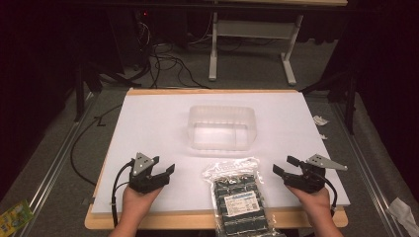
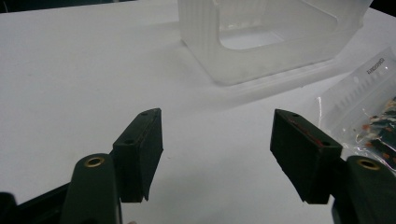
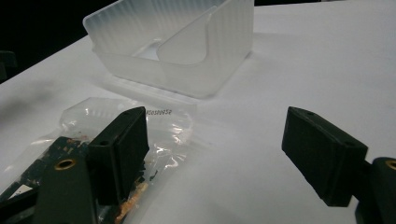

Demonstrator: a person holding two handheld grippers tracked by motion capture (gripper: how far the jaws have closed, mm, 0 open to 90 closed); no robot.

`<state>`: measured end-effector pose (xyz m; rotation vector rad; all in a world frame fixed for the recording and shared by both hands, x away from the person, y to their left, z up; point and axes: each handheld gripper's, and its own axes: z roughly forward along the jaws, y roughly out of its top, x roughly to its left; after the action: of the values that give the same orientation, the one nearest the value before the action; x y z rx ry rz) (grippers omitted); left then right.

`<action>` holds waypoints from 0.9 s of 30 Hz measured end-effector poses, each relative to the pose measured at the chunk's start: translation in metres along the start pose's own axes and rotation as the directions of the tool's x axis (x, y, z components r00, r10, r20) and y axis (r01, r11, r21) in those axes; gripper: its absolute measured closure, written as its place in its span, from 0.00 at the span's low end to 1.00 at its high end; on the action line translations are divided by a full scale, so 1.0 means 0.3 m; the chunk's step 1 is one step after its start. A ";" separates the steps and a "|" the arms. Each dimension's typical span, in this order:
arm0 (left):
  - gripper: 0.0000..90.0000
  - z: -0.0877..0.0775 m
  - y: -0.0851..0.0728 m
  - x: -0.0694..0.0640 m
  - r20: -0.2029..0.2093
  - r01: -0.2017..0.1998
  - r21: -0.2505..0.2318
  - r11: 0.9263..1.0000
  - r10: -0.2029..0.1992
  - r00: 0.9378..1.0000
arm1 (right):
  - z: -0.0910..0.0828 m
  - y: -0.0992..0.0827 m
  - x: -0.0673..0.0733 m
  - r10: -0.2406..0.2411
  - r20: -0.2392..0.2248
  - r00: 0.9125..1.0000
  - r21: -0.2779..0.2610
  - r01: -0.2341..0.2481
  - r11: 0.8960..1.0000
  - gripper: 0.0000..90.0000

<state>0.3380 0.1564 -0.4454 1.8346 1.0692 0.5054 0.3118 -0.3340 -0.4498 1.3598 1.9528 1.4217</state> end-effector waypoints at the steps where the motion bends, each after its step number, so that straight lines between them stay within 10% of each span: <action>1: 0.39 0.001 0.001 -0.002 -0.001 -0.001 0.000 1.000 0.001 1.000 | -0.001 0.000 -0.001 -0.007 0.000 1.000 -0.004 0.007 1.000 0.26; 17: 0.39 0.011 0.000 -0.005 0.000 -0.007 0.012 1.000 0.007 1.000 | 0.024 0.002 0.004 0.000 -0.021 1.000 0.023 0.001 1.000 0.28; 27: 0.39 0.014 -0.001 -0.005 0.000 -0.008 0.015 1.000 0.008 1.000 | 0.152 0.036 0.011 0.049 -0.118 0.992 0.124 -0.035 0.992 0.31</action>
<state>0.3400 0.1531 -0.4476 1.8521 1.0692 0.5038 0.3493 -0.3072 -0.4588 1.4050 2.1318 1.4564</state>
